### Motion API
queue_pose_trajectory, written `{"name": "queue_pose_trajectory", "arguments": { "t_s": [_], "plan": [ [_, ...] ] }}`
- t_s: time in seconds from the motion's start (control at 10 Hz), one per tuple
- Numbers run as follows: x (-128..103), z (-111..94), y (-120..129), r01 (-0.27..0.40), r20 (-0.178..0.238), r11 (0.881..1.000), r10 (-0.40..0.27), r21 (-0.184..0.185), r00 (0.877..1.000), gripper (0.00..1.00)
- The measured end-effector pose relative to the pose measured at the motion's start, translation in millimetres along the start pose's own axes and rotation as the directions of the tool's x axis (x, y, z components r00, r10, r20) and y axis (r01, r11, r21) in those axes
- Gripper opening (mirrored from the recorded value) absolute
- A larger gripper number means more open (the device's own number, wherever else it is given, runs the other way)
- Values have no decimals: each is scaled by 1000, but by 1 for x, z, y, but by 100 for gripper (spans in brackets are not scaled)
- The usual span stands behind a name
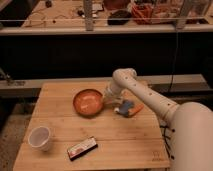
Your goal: Drag the ceramic bowl in a circle
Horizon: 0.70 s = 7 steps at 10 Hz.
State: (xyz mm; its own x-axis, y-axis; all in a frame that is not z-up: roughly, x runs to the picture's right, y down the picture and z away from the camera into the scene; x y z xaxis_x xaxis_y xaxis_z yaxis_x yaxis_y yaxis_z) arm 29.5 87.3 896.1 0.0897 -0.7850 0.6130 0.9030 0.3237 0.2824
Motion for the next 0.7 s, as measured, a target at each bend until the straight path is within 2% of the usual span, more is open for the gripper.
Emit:
{"name": "queue_pose_trajectory", "arguments": {
  "t_s": [0.3, 0.4, 0.5, 0.7],
  "plan": [
    [-57, -20, -1, 51, 5, 999, -51, -19, 999, 2],
    [-78, -21, -4, 82, 22, 996, -82, -16, 996, 2],
    [-94, -15, -15, 119, 38, 993, -119, -8, 992, 2],
    [-104, -2, -37, 148, 45, 989, -149, 20, 988, 2]
  ]
}}
